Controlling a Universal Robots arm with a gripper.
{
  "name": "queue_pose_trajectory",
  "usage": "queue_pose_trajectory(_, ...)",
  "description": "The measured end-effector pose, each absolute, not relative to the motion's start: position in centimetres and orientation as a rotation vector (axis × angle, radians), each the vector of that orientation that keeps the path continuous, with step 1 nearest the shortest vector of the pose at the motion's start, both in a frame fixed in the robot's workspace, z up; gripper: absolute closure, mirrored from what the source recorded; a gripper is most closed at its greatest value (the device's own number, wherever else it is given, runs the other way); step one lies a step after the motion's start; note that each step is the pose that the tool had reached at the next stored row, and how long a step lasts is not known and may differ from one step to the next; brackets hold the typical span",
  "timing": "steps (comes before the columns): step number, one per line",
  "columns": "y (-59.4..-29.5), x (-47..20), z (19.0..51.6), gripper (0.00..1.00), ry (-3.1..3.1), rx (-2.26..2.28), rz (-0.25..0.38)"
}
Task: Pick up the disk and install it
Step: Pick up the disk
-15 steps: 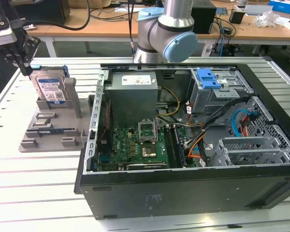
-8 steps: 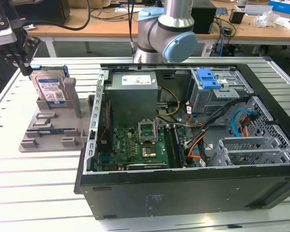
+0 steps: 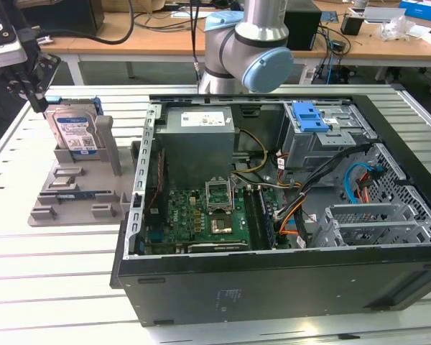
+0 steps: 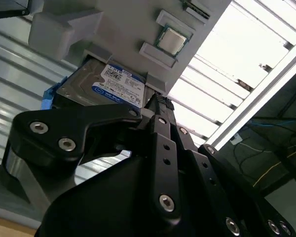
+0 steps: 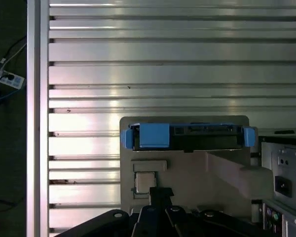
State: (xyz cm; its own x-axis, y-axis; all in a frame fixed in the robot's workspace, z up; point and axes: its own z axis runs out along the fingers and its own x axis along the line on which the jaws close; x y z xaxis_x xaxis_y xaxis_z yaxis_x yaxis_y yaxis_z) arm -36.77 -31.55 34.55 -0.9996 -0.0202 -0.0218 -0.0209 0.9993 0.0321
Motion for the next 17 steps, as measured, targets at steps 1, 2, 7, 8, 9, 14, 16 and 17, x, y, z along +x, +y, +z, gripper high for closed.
queue_pose_trajectory(1, -31.55, -36.78, 34.56, 0.89, 3.119, -0.108, 0.051)
queue_pose_trajectory(2, -31.55, -36.77, 34.56, 0.89, 3.118, -0.137, 0.052)
queue_pose_trajectory(7, -31.55, -36.77, 34.56, 0.89, 3.106, -0.327, 0.053)
queue_pose_trajectory(8, -31.55, -36.77, 34.56, 0.89, 3.104, -0.348, 0.054)
queue_pose_trajectory(9, -31.55, -36.78, 34.56, 0.89, 3.101, -0.376, 0.054)
queue_pose_trajectory(14, -31.55, -36.77, 34.56, 0.89, 3.066, -0.609, 0.056)
queue_pose_trajectory(16, -31.55, -36.77, 34.56, 0.89, 3.059, -0.648, 0.056)
queue_pose_trajectory(17, -31.55, -36.77, 34.56, 0.89, 3.054, -0.668, 0.056)
